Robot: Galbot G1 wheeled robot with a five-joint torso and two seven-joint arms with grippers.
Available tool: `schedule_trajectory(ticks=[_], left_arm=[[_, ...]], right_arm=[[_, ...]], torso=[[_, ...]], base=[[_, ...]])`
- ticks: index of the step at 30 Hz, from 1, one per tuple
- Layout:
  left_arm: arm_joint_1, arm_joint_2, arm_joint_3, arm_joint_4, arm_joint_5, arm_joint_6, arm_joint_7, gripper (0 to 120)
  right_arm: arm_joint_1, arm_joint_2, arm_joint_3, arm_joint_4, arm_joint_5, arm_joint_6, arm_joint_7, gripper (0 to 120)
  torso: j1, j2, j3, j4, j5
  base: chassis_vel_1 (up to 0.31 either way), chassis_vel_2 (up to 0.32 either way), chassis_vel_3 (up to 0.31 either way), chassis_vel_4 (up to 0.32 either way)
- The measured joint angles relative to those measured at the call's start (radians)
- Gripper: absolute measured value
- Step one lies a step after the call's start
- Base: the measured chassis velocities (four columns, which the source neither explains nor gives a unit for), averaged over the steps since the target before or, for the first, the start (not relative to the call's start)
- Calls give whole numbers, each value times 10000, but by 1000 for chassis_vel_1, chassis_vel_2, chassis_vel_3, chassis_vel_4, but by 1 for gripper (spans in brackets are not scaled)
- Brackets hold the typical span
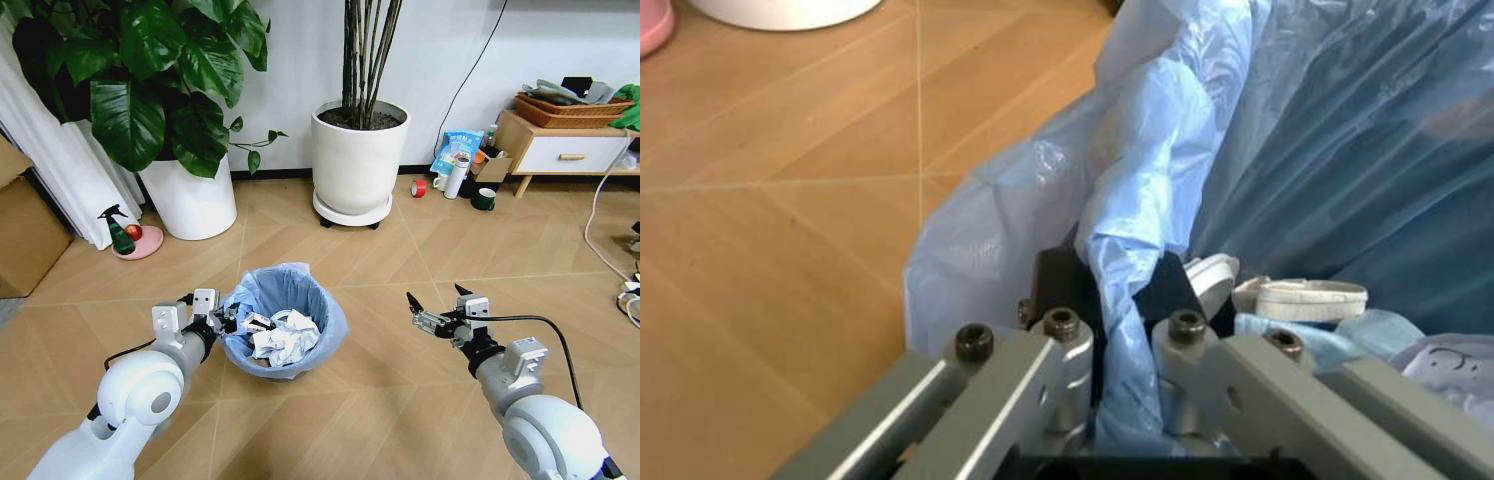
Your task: Pick up the trash bin and place the garbage on the floor into it.
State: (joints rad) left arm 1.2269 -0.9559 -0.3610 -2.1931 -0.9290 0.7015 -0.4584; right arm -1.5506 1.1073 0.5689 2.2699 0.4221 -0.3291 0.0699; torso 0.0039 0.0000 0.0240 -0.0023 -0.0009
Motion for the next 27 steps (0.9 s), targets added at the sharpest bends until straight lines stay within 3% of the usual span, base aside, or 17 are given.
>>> schedule_trajectory(ticks=[10,13,14,27], left_arm=[[47,-23,-39,-37,37,-4,11,0],[226,-102,-166,-188,151,-51,35,0],[257,-116,-182,-211,159,-56,43,0],[379,-115,-305,-296,228,-77,171,0]], right_arm=[[-47,48,96,69,-109,41,-22,100],[-745,348,584,515,-493,259,-94,100],[-926,404,668,593,-560,289,-102,100],[-1194,502,619,694,-660,286,-97,100]], torso=[[0,-1,0,2,2],[-1,0,-1,-5,-6],[0,0,-1,-1,8],[-1,1,-1,1,-6]], base=[[204,-103,-194,108],[232,-86,-196,101],[261,-111,-246,103],[400,-128,-402,122]])
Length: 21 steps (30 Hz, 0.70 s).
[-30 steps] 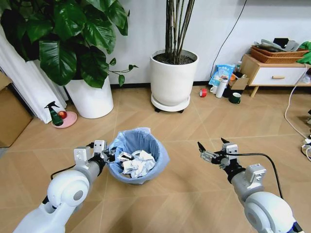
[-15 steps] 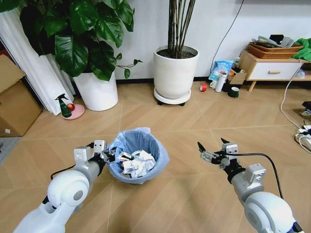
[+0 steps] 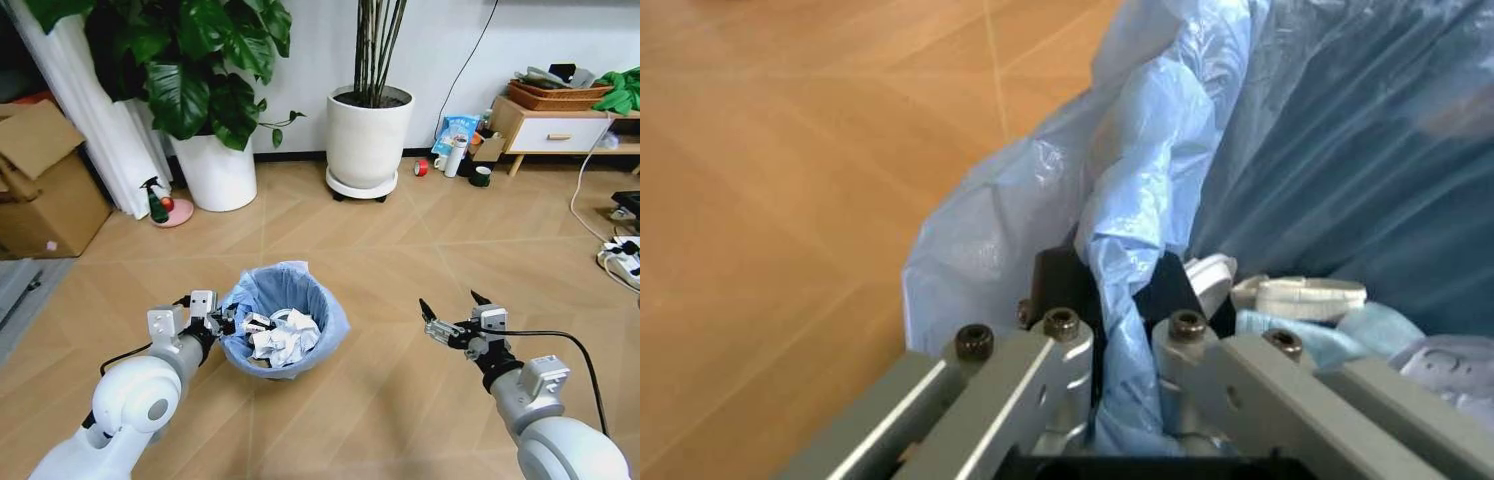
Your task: Pick up the trash bin and place the garbage on the floor into it.
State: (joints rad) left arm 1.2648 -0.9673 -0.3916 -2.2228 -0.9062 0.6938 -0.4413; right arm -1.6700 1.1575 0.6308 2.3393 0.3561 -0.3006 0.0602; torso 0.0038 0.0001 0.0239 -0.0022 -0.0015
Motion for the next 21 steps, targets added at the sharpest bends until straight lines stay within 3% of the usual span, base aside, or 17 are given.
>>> schedule_trajectory(ticks=[9,13,21], left_arm=[[38,-31,-7,-12,37,-15,20,0],[41,-46,22,-12,47,-23,26,0],[113,-76,29,-9,64,-46,24,0]], right_arm=[[-117,101,-2,-17,3,15,-21,100],[-164,140,18,-49,10,58,-18,100],[-178,80,-31,-147,14,95,-118,100]], torso=[[-3,0,-3,1,9],[-4,0,-3,-1,8],[4,-1,4,-2,7]], base=[[402,-164,-394,173],[28,-76,-108,86],[-78,24,85,-16]])
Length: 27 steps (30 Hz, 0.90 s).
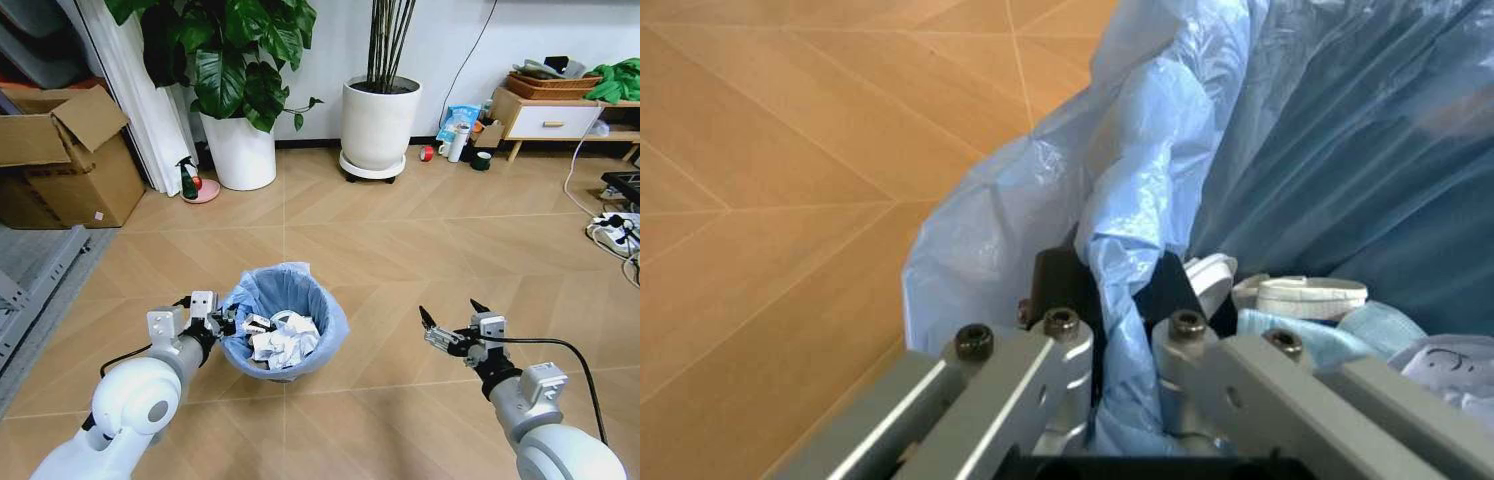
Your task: Pick up the trash bin and place the garbage on the floor into it.
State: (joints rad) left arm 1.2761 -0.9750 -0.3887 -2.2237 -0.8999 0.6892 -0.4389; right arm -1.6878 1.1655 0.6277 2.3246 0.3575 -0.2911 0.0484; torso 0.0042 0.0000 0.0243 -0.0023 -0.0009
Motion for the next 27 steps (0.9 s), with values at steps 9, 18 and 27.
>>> schedule_trajectory(ticks=[9,18,27], left_arm=[[100,32,-34,-2,20,-58,-8,0],[206,-26,-34,-3,108,-84,-8,0],[198,-95,-29,2,131,-93,-8,0]], right_arm=[[18,-81,-37,-81,47,-1,-50,100],[5,-80,-39,-127,50,33,-79,100],[94,-115,-77,-202,64,78,-99,100]], torso=[[-2,0,-3,0,2],[-4,0,-4,1,3],[-4,0,-4,1,1]], base=[[59,-48,-58,44],[140,-147,-135,148],[142,-138,-144,127]])
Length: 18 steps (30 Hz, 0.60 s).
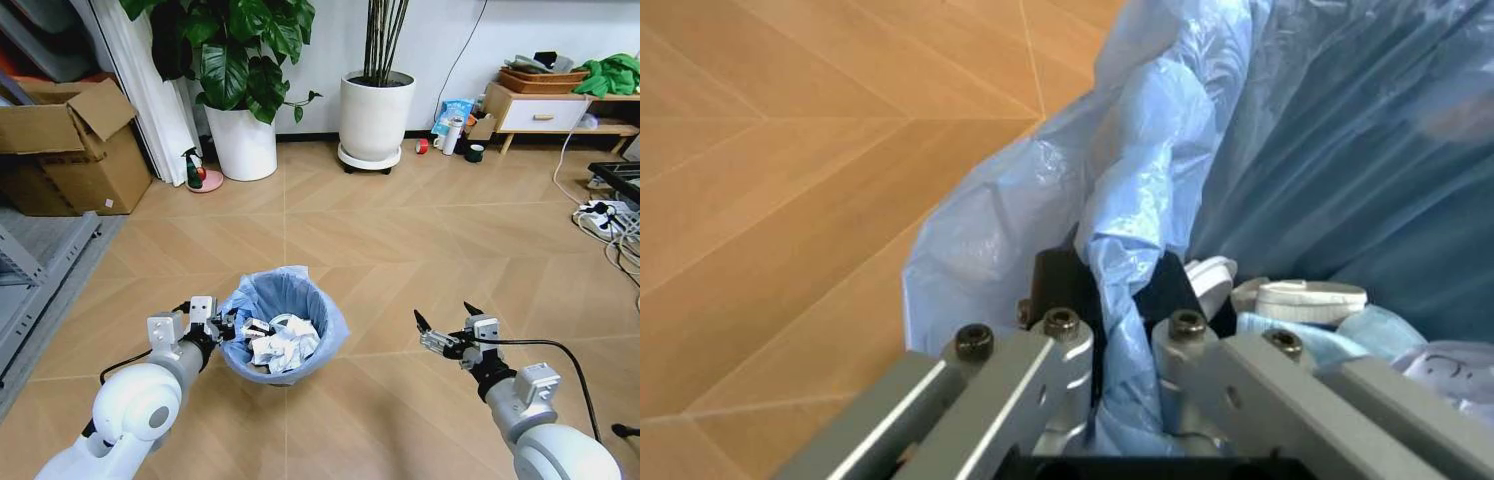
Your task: Pick up the trash bin and place the garbage on the floor into it.
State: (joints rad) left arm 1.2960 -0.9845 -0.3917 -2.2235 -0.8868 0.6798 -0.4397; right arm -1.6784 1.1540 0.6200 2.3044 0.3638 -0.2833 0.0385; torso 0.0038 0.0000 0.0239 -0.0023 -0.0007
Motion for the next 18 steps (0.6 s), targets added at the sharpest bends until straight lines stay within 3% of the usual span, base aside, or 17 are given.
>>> schedule_trajectory(ticks=[18], left_arm=[[-60,-114,26,93,94,-12,-26,0]], right_arm=[[82,130,-107,-243,11,201,-56,100]], torso=[[0,0,0,1,0]], base=[[147,-138,-138,140]])
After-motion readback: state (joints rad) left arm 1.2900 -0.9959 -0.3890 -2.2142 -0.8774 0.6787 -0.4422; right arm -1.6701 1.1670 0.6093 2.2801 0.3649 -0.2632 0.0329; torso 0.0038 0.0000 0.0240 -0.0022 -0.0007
